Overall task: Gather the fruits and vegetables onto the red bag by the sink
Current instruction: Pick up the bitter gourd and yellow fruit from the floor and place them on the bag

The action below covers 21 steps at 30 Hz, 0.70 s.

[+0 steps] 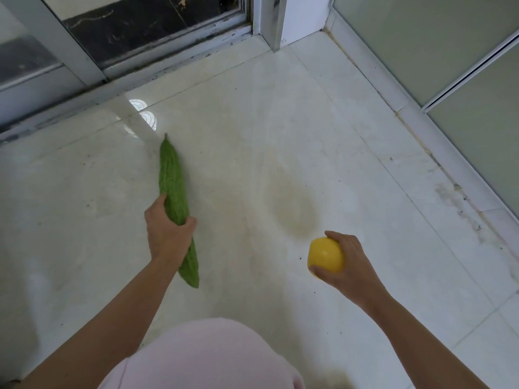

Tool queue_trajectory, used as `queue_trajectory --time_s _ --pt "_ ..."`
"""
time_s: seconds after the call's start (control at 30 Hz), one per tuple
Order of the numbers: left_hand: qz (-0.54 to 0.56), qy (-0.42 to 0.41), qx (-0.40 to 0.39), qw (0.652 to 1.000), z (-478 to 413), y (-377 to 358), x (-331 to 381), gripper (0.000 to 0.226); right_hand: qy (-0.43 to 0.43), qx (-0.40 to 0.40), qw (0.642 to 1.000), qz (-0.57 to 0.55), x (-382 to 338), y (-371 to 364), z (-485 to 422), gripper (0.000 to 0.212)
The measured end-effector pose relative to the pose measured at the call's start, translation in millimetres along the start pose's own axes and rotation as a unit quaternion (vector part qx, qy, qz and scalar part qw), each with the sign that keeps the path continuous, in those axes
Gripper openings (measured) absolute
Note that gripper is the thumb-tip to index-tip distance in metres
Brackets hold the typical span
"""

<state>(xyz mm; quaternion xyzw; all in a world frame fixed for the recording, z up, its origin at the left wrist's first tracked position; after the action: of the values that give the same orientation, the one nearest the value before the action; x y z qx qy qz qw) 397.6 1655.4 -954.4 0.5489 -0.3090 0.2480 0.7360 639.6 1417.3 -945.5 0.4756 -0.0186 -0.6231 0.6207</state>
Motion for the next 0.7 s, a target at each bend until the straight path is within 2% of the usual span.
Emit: queue_trajectory --time_s 0.13,0.3,0.47,0.7 --pt "0.075 -0.025 -0.016 0.997 12.1 -6.4 24.0 0.069 0.004 0.002 0.999 -0.034 -8.8 1.4 2.7 0.071" --pt "0.143 -0.046 -0.072 0.986 34.7 -26.7 47.9 0.064 0.006 0.004 0.999 -0.046 -13.2 3.6 4.5 0.069" --pt "0.148 -0.074 -0.121 0.979 42.7 -35.1 61.3 0.065 0.024 0.025 0.996 -0.084 -28.3 9.9 3.6 0.066" --pt "0.136 -0.076 -0.108 0.982 47.2 -3.1 98.3 0.065 0.042 0.048 0.986 -0.152 -67.3 22.8 20.8 0.068"
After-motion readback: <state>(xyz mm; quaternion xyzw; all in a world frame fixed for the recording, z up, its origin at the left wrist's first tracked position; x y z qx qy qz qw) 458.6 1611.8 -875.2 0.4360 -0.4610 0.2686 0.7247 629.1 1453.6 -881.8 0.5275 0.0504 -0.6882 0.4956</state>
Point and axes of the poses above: each hand's wrist, its own z-axis away from the middle knuckle, its own y-axis out of the back of the hand, x = y × z, the point moved 6 cm from there along -z, towards the middle knuckle, and after that the axes turned 11 degrees about -y, right-handed, at the moved point
